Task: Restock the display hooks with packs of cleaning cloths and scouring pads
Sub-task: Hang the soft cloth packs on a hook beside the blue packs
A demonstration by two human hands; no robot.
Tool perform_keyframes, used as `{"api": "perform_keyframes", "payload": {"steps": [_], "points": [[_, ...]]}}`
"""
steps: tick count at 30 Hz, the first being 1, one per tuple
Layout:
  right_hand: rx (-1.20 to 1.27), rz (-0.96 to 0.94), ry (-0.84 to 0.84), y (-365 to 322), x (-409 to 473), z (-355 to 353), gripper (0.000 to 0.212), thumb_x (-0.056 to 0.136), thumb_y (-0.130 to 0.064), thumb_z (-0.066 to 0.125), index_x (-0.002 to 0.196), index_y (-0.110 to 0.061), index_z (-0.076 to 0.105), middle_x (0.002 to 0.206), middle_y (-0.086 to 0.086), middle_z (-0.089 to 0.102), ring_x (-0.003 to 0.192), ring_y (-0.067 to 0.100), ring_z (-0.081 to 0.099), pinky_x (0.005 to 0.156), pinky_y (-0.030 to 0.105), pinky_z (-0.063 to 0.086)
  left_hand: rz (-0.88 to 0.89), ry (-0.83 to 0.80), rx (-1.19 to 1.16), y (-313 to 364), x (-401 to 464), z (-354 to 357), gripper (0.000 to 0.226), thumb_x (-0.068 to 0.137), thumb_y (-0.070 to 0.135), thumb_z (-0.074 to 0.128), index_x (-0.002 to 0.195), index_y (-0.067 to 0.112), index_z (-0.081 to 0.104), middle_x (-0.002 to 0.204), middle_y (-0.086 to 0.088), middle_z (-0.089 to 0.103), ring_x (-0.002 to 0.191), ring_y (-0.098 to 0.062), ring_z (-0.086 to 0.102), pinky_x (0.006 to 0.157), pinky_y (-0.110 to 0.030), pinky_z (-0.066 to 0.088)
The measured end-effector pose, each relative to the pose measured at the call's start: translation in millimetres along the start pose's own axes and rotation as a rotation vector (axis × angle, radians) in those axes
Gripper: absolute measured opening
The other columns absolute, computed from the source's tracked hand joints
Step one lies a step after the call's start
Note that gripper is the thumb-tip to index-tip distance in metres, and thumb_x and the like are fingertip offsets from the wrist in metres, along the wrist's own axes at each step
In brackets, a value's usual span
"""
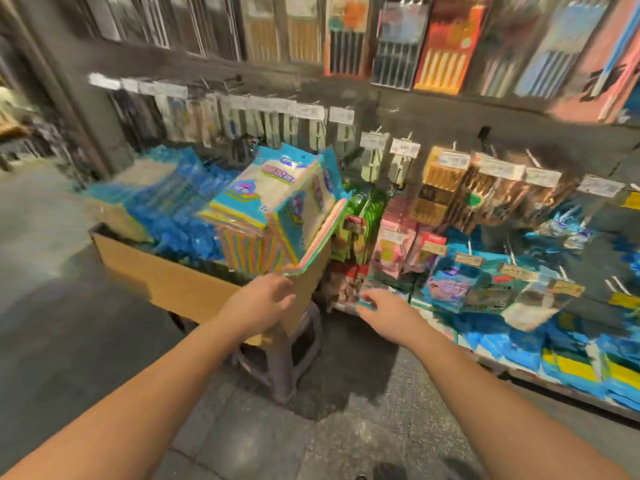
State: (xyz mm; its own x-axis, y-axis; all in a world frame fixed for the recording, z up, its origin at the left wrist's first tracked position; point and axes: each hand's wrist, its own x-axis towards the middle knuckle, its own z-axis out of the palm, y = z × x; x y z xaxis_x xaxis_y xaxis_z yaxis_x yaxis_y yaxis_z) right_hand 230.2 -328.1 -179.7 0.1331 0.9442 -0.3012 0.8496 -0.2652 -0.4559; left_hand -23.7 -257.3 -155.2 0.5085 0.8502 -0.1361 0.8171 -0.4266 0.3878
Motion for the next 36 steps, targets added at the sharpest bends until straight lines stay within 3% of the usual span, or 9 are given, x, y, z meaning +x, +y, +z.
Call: {"api": "perform_keyframes", "payload": {"steps": [2,5,11,17,21,25,29,34,36], "points": [[0.008,-0.029,0.015,-33,16,1,0.043,0.098,-0.04,0.053,0.137,-0.02,0.055,0.137,0.001,0.058,0.122,0.021,0.056,0.1,0.033,0.046,-0.017,0.029,-0.012,-24,-1,-18,0.029,0.103,0.037,0.052,0.124,0.02,0.064,0.116,0.001,0.061,0.114,-0.02,0.058,0.087,-0.03,0.044],[0.03,-0.085,0.081,-77,45,-6,0.035,0.098,-0.033,0.055,0.127,-0.015,0.061,0.122,0.006,0.064,0.11,0.024,0.062,0.095,0.039,0.05,-0.035,0.101,-0.045,-55,7,-42,0.033,0.103,0.038,0.052,0.128,0.019,0.063,0.123,0.003,0.061,0.117,-0.017,0.057,0.095,-0.032,0.045],[0.114,-0.105,0.221,-131,116,-19,0.046,0.1,-0.035,0.051,0.141,-0.015,0.051,0.142,0.004,0.051,0.122,0.02,0.054,0.096,0.03,0.041,-0.024,0.176,-0.078,-105,53,-84,0.029,0.104,0.034,0.05,0.125,0.021,0.064,0.127,0.004,0.063,0.114,-0.017,0.057,0.088,-0.034,0.048],[0.216,-0.039,0.342,-171,215,-30,0.044,0.098,-0.035,0.055,0.135,-0.012,0.055,0.132,0.012,0.057,0.112,0.026,0.058,0.09,0.032,0.043,-0.02,0.203,-0.065,-165,126,-133,0.033,0.104,0.03,0.049,0.131,0.017,0.062,0.135,0.0,0.059,0.122,-0.021,0.056,0.091,-0.033,0.044],[0.213,0.036,0.389,-191,257,-42,0.049,0.098,-0.037,0.054,0.141,-0.012,0.051,0.143,0.012,0.048,0.123,0.027,0.053,0.1,0.035,0.041,-0.016,0.174,-0.055,-201,173,-163,0.031,0.103,0.03,0.051,0.127,0.015,0.063,0.133,-0.002,0.06,0.121,-0.023,0.056,0.089,-0.031,0.041],[0.219,0.122,0.406,-201,285,-62,0.049,0.097,-0.039,0.055,0.139,-0.015,0.051,0.143,0.013,0.044,0.12,0.031,0.056,0.105,0.043,0.044,-0.026,0.153,-0.085,-225,213,-181,0.027,0.101,0.028,0.052,0.119,0.013,0.066,0.129,-0.005,0.062,0.103,-0.023,0.059,0.077,-0.03,0.04],[0.238,0.201,0.441,-203,298,-69,0.051,0.095,-0.041,0.055,0.14,-0.016,0.048,0.142,0.012,0.045,0.117,0.031,0.058,0.1,0.045,0.047,-0.084,0.077,-0.151,-236,246,-182,0.033,0.1,0.028,0.051,0.126,0.009,0.061,0.129,-0.009,0.06,0.1,-0.03,0.062,0.086,-0.038,0.049],[0.396,0.391,0.527,-191,299,-58,0.054,0.098,-0.042,0.054,0.141,-0.01,0.046,0.144,0.013,0.043,0.124,0.031,0.05,0.094,0.036,0.04,-0.104,-0.062,-0.27,-237,280,-167,0.049,0.099,0.038,0.054,0.136,0.006,0.051,0.135,-0.013,0.055,0.117,-0.03,0.056,0.082,-0.031,0.037],[0.533,0.481,0.544,-189,294,-49,0.052,0.099,-0.046,0.05,0.134,-0.008,0.052,0.13,0.013,0.054,0.116,0.029,0.052,0.091,0.036,0.039,-0.096,-0.126,-0.336,-232,288,-162,0.057,0.099,0.044,0.055,0.142,0.007,0.047,0.142,-0.013,0.052,0.125,-0.03,0.054,0.088,-0.031,0.039]]}}
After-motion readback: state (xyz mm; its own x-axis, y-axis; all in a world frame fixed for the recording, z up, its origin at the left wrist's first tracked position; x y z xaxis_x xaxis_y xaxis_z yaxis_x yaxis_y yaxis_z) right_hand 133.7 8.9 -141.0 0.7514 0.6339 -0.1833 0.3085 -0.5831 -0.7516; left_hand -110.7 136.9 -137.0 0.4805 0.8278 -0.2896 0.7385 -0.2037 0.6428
